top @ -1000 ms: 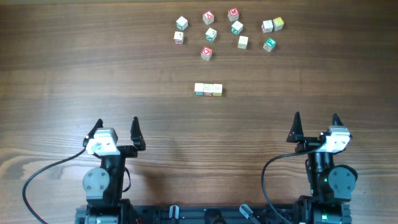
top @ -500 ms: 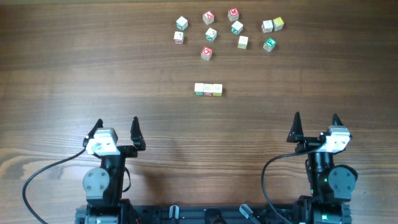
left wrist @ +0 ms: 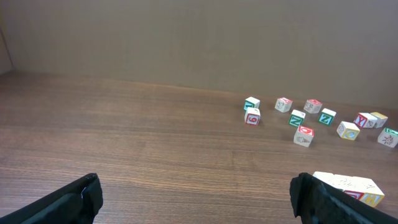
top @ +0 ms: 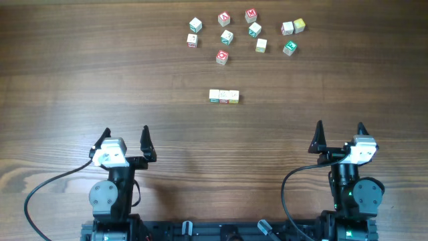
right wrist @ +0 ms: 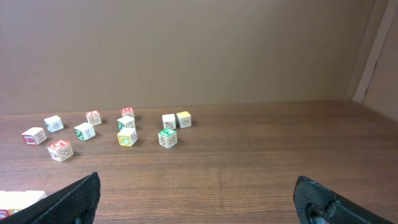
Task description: Form a horizontal line
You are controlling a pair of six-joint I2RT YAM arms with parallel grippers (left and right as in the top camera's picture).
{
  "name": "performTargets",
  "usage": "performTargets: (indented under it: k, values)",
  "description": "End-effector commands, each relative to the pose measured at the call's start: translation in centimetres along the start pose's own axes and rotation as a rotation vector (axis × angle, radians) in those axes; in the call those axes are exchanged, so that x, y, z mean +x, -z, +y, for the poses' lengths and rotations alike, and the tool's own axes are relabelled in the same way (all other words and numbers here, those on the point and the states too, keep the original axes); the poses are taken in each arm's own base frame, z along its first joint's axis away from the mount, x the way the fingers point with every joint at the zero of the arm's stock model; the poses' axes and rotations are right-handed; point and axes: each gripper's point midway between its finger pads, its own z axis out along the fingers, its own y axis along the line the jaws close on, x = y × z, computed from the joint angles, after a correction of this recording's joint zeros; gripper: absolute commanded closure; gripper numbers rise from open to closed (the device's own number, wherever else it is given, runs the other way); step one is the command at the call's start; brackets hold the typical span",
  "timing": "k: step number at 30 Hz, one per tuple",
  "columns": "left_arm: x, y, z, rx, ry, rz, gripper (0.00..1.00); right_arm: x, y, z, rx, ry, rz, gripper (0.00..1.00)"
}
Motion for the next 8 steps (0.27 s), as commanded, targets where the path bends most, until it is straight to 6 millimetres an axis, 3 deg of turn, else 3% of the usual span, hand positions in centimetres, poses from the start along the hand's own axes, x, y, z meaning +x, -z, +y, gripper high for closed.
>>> performTargets:
  k: [1,8]
  values:
    - [0.2,0.0,-0.2,0.014,-0.019,0.002,0.0,-0.29,0.07,0.16,-0.011,0.015,-0.014,0.0]
    - [0.2,0.0,-0.2,0.014,-0.019,0.002,0.0,-0.29,0.07,0.16,-0.01,0.015,-0.014,0.0]
